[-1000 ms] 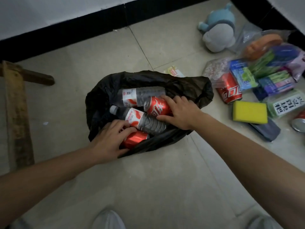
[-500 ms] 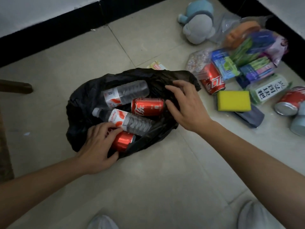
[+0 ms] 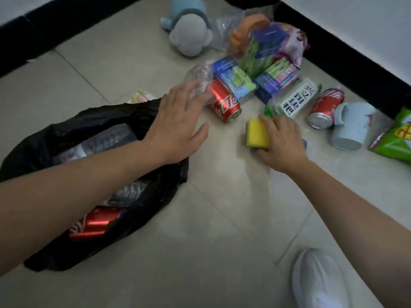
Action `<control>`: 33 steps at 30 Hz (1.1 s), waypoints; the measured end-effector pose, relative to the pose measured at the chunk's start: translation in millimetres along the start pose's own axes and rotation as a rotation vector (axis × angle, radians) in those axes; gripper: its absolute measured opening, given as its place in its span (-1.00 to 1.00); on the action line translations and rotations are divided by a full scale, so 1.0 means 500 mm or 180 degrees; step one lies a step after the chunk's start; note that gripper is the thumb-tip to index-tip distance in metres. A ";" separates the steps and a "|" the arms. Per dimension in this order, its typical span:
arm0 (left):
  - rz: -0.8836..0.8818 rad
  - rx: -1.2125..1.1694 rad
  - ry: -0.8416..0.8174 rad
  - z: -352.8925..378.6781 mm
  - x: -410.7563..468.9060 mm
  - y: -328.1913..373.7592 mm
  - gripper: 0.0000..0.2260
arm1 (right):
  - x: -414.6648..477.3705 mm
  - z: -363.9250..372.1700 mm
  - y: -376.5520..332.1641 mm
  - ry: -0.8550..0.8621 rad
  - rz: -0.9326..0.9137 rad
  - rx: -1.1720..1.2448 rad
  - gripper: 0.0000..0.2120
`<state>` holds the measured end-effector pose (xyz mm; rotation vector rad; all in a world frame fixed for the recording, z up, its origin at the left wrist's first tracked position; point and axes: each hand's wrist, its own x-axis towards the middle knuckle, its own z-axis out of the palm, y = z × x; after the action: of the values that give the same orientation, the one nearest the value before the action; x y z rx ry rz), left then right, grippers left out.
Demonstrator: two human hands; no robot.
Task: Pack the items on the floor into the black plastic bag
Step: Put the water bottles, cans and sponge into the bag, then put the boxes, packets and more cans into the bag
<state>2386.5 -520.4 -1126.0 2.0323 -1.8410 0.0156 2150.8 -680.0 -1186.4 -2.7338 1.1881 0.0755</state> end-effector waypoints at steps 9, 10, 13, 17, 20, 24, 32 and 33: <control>0.0484 -0.0138 -0.0655 0.204 0.101 0.138 -0.41 | -0.113 0.013 0.133 0.1340 0.2067 0.1347 -0.21; 0.0578 -0.0028 -0.0865 0.231 0.120 0.159 -0.38 | -0.119 0.016 0.143 0.1369 0.2318 0.1489 -0.21; 0.0774 0.0313 -0.1472 0.300 0.154 0.211 -0.31 | -0.123 0.019 0.159 0.1443 0.2755 0.1783 -0.19; 0.0519 0.0364 -0.1356 0.333 0.112 0.236 -0.43 | -0.117 0.019 0.149 0.1428 0.2620 0.1775 -0.26; 0.0365 0.0260 -0.1256 0.298 0.062 0.228 -0.48 | -0.094 0.009 0.119 0.1421 0.2434 0.1997 -0.25; 0.0043 -0.0186 -0.0648 0.188 0.030 0.181 -0.50 | -0.026 -0.026 0.059 0.1646 0.2158 0.2560 -0.15; -0.0238 0.0678 0.0016 -0.117 -0.097 -0.042 -0.51 | 0.097 -0.148 -0.161 0.1828 0.1169 0.3407 -0.23; -0.0462 0.0721 -0.0035 -0.146 -0.126 -0.067 -0.51 | 0.100 -0.155 -0.203 0.1766 0.0919 0.3502 -0.27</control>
<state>2428.6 -436.6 -1085.0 2.3195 -1.7620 0.1808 2257.7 -660.8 -1102.5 -1.6207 1.1920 -1.0241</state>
